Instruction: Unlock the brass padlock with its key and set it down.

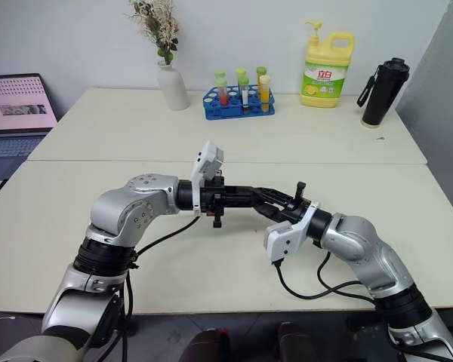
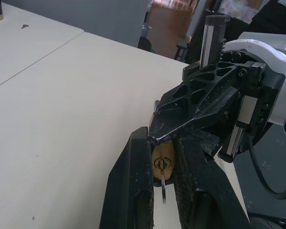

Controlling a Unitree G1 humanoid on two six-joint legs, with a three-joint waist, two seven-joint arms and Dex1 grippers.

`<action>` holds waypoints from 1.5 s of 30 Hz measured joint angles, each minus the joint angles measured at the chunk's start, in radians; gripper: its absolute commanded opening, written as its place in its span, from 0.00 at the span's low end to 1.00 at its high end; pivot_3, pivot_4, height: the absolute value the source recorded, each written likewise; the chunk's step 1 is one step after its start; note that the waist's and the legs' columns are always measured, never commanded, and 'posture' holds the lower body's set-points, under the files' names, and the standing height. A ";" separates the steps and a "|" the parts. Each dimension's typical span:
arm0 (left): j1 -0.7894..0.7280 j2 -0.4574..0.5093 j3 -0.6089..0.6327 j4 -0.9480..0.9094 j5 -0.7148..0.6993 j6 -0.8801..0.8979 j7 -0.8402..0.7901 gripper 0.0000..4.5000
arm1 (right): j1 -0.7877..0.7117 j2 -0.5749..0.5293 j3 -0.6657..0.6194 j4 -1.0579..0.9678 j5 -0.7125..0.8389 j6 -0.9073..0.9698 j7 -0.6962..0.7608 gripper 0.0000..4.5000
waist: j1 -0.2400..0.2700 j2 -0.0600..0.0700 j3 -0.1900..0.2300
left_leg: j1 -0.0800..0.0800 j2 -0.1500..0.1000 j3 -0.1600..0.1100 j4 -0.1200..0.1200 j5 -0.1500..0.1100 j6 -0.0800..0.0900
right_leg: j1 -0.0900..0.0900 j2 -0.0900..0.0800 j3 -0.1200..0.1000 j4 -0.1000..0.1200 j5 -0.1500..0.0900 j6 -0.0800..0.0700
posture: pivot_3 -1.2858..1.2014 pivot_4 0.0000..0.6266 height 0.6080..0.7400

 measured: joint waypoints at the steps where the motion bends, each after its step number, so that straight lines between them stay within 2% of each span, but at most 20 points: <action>1: 0.000 0.000 0.000 0.000 0.002 -0.001 -0.001 0.05 | 0.000 0.000 0.000 0.000 0.000 0.000 0.000 0.21 | 0.000 0.000 0.000 | 0.000 0.000 0.000 0.000 0.000 0.000 | 0.000 0.000 0.000 0.000 0.000 0.000 | 0.52 0.24 1.00; 7: 0.000 0.001 0.000 0.000 0.001 -0.003 -0.005 0.05 | 0.001 -0.007 -0.001 -0.005 0.012 0.003 0.006 0.21 | 0.000 0.000 0.000 | 0.000 0.000 0.000 0.000 0.000 0.000 | 0.000 0.000 0.000 0.000 0.000 0.000 | 0.52 0.24 1.00; 8: 0.000 -0.001 -0.001 0.000 0.001 -0.003 -0.005 0.05 | 0.003 -0.010 -0.002 -0.006 0.021 0.006 0.007 0.37 | 0.000 0.000 0.000 | 0.000 0.000 0.000 0.000 0.000 0.000 | 0.000 0.000 0.000 0.000 0.000 0.000 | 0.52 0.24 1.00; 9: 0.000 -0.002 -0.001 0.000 0.003 -0.003 -0.001 0.05 | 0.009 -0.012 -0.008 -0.011 0.037 0.011 0.012 0.42 | 0.000 0.000 0.000 | 0.000 0.000 0.000 0.000 0.000 0.000 | 0.000 0.000 0.000 0.000 0.000 0.000 | 0.52 0.24 1.00; 16: -0.001 0.000 -0.003 0.009 0.017 -0.001 -0.005 0.05 | 0.115 -0.064 -0.115 -0.077 0.218 0.154 0.102 0.99 | 0.001 0.000 0.000 | 0.000 0.000 0.000 0.000 0.000 0.000 | 0.000 0.000 0.000 0.000 0.000 0.000 | 0.52 0.24 1.00; 19: 0.000 0.009 -0.002 0.021 0.015 -0.002 -0.031 0.05 | 0.207 -0.145 -0.188 -0.123 0.380 0.227 0.197 1.00 | 0.002 0.000 0.000 | 0.000 -0.001 0.000 0.000 0.000 0.000 | 0.001 -0.001 0.000 -0.001 0.000 0.001 | 0.52 0.24 1.00; 22: 0.000 0.012 -0.002 0.024 -0.005 0.003 -0.071 0.05 | 0.267 -0.171 -0.240 -0.230 0.557 0.357 0.263 1.00 | 0.002 0.000 0.000 | 0.000 0.000 -0.001 0.000 0.000 0.000 | 0.001 0.000 -0.001 0.000 0.000 0.001 | 0.52 0.24 1.00; 25: -0.013 0.009 -0.002 0.037 -0.042 0.025 -0.112 0.05 | 0.306 -0.203 -0.246 -0.386 0.727 0.535 0.306 0.87 | -0.003 0.000 0.000 | 0.000 0.000 -0.001 0.000 0.000 0.000 | 0.001 0.001 -0.001 0.000 -0.001 0.002 | 0.52 0.24 1.00; 28: -0.020 0.014 -0.001 0.058 -0.062 0.036 -0.141 0.05 | 0.299 -0.221 -0.272 -0.450 0.822 0.660 0.310 0.65 | -0.003 0.000 0.000 | 0.001 0.000 -0.001 0.000 0.000 0.000 | 0.001 0.001 -0.001 0.000 -0.001 0.002 | 0.52 0.24 1.00; 32: -0.021 0.031 -0.001 0.078 -0.063 0.031 -0.192 0.05 | 0.206 -0.218 -0.276 -0.500 0.942 0.817 0.284 0.33 | -0.001 0.000 0.000 | 0.000 0.000 -0.001 0.000 0.000 0.000 | 0.001 0.001 -0.001 0.000 -0.001 0.002 | 0.52 0.24 1.00; 36: -0.021 0.038 -0.001 0.072 -0.068 0.030 -0.220 0.05 | 0.151 -0.202 -0.273 -0.504 0.978 0.885 0.265 0.01 | 0.001 0.000 0.000 | -0.001 0.000 -0.001 0.000 0.000 0.000 | 0.001 0.000 -0.001 -0.001 -0.001 0.002 | 0.52 0.24 1.00; 41: -0.020 0.046 -0.001 0.035 -0.092 0.037 -0.228 0.05 | 0.078 -0.180 -0.245 -0.464 0.974 0.908 0.262 0.00 | 0.000 0.000 0.000 | 0.000 0.000 -0.001 0.000 0.000 0.000 | 0.001 0.000 -0.001 -0.001 -0.001 0.002 | 0.52 0.24 1.00; 45: -0.020 0.058 0.000 0.017 -0.105 0.041 -0.227 0.05 | 0.076 -0.179 -0.225 -0.432 0.950 0.901 0.271 0.00 | 0.000 0.000 0.000 | 0.000 0.000 -0.001 0.000 0.000 0.000 | 0.001 0.000 -0.001 -0.001 -0.001 0.002 | 0.52 0.24 1.00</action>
